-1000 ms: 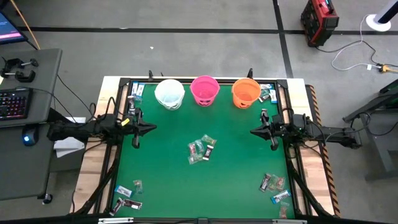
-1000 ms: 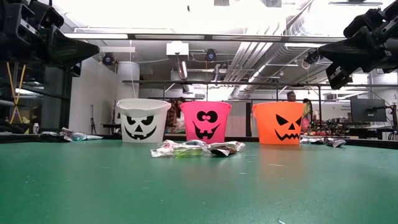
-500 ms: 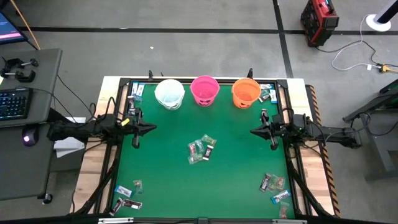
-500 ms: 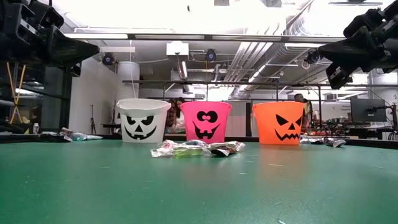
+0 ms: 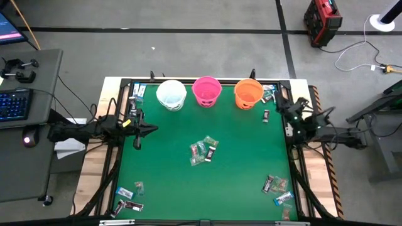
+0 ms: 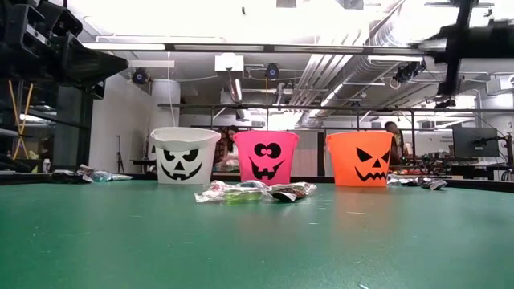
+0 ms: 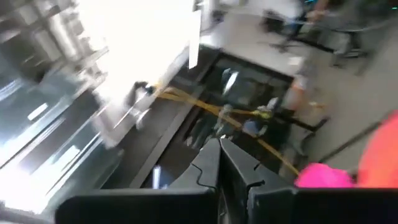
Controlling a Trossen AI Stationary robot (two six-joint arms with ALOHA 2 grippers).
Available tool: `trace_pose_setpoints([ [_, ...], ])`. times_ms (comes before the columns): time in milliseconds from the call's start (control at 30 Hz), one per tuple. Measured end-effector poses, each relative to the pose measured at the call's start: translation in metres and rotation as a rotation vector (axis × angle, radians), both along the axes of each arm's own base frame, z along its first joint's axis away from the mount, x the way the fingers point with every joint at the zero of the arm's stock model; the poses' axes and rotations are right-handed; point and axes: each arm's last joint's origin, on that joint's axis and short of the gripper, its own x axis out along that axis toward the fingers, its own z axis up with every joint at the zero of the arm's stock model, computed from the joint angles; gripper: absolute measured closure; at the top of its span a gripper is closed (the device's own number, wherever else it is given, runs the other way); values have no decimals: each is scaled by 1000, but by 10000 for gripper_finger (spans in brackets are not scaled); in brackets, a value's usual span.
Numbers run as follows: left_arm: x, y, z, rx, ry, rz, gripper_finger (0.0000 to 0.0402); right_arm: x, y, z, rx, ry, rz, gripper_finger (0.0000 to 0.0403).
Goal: Sort candy by brand, put in halloween buckets
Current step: Put the brown chocolate into the pink bucket
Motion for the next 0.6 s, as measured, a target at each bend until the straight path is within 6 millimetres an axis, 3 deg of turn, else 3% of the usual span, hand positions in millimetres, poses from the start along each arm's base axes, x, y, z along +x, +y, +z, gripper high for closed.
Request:
trace_pose_setpoints([
  [100, 0, 0, 0, 0, 0, 0, 401, -5, 2, 44, -152, 103, -2, 402],
  [200, 0, 0, 0, 0, 0, 0, 401, -8, 3, 91, -262, 388, -43, 402],
  [300, 0, 0, 0, 0, 1, 0, 401, -10, 1, 123, -233, 730, -79, 402],
  [467, 0, 0, 0, 0, 0, 0, 401, -9, -1, 144, -26, 1089, -68, 400],
  [600, 0, 0, 0, 0, 0, 0, 401, 2, 0, 139, 104, 1298, -17, 371],
])
